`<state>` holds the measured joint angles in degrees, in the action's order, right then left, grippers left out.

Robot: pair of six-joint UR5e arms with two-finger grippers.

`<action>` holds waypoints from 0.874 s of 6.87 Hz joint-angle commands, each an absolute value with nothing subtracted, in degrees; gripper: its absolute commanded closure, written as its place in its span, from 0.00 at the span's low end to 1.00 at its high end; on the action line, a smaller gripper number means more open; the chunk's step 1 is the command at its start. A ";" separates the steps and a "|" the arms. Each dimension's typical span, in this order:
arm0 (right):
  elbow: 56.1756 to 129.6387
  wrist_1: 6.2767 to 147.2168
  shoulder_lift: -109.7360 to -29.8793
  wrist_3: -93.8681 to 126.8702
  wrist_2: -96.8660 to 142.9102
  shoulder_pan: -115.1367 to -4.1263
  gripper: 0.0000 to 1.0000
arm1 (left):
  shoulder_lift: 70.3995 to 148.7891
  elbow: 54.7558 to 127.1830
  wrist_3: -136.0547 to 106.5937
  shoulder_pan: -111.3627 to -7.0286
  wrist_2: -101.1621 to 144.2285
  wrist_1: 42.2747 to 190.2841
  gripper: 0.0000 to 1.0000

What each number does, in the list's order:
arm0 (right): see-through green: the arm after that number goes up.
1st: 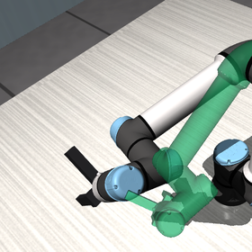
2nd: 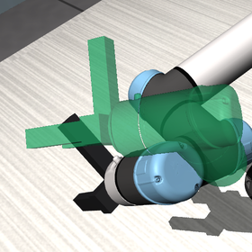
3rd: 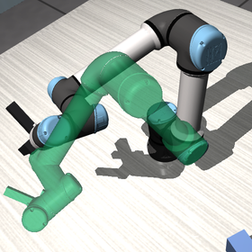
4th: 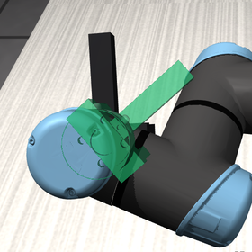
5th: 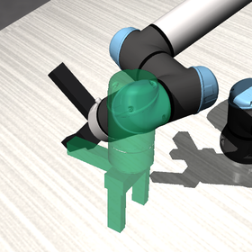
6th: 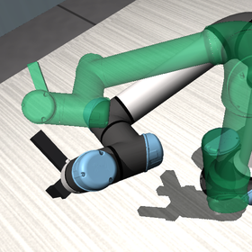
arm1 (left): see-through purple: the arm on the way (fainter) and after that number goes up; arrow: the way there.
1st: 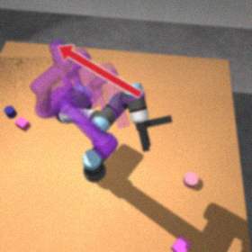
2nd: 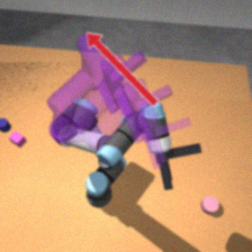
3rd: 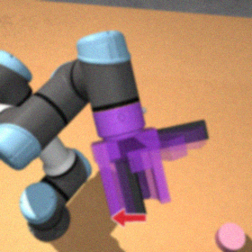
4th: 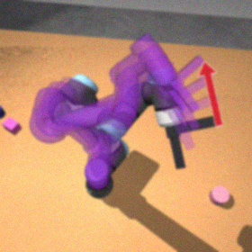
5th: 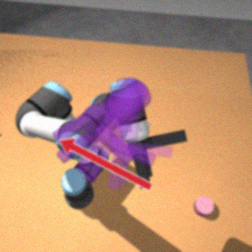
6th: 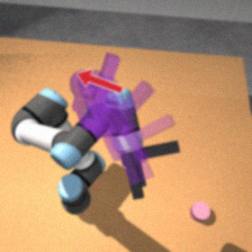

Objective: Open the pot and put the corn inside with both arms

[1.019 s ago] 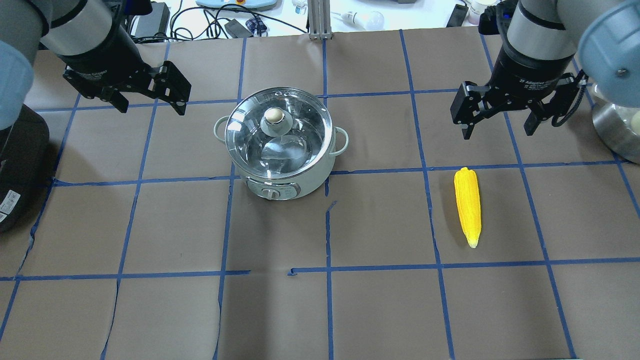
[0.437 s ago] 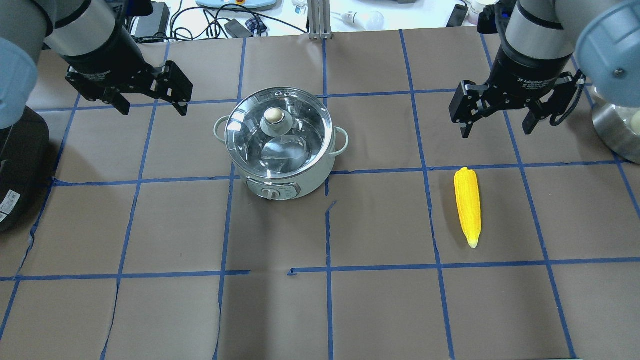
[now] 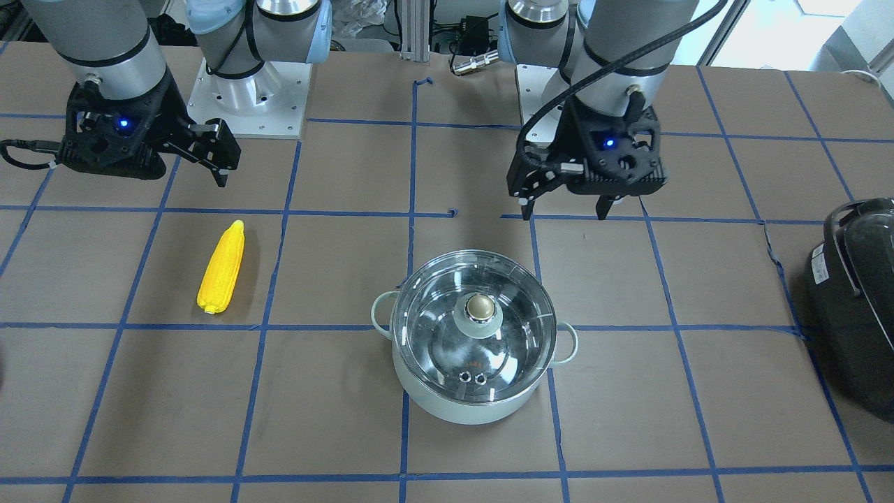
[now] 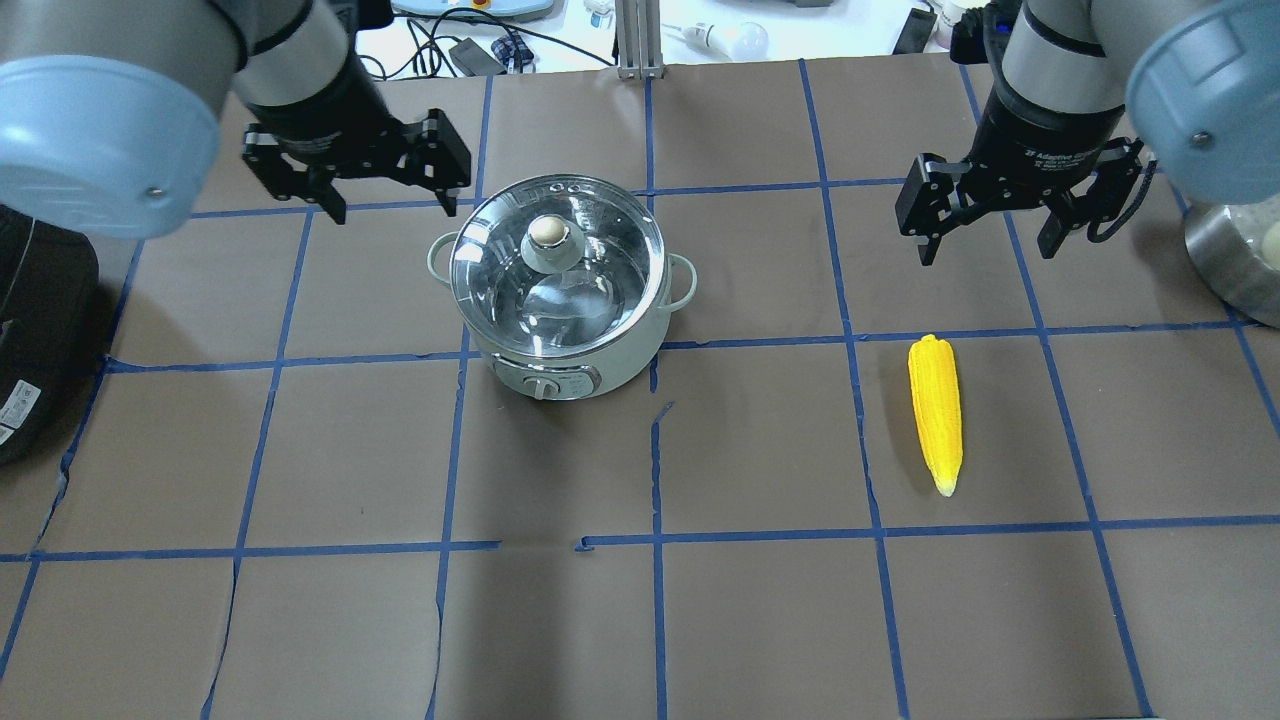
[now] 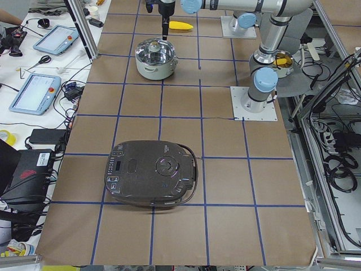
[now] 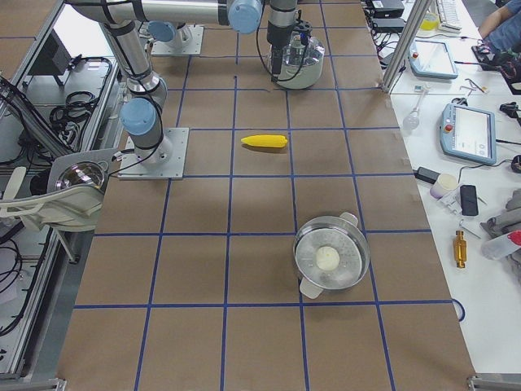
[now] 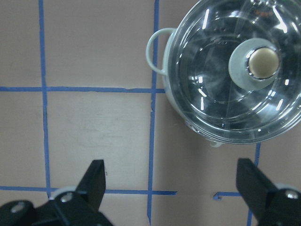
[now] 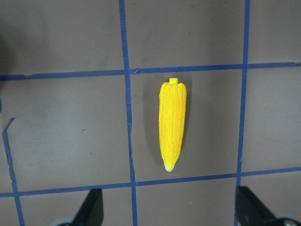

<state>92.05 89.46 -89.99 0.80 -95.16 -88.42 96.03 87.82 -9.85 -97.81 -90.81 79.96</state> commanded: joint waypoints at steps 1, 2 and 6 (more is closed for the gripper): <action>94.81 94.21 -87.91 1.05 -95.45 -87.81 0.00 | 105.34 86.32 -16.33 -102.64 -90.70 71.58 0.01; 98.14 99.00 -86.50 0.97 -95.54 -87.11 0.00 | 108.43 85.44 -18.26 -103.70 -90.96 69.02 0.00; 115.36 123.24 -82.10 -0.09 -94.57 -81.04 0.00 | 111.35 85.25 -17.94 -103.89 -91.32 68.64 0.00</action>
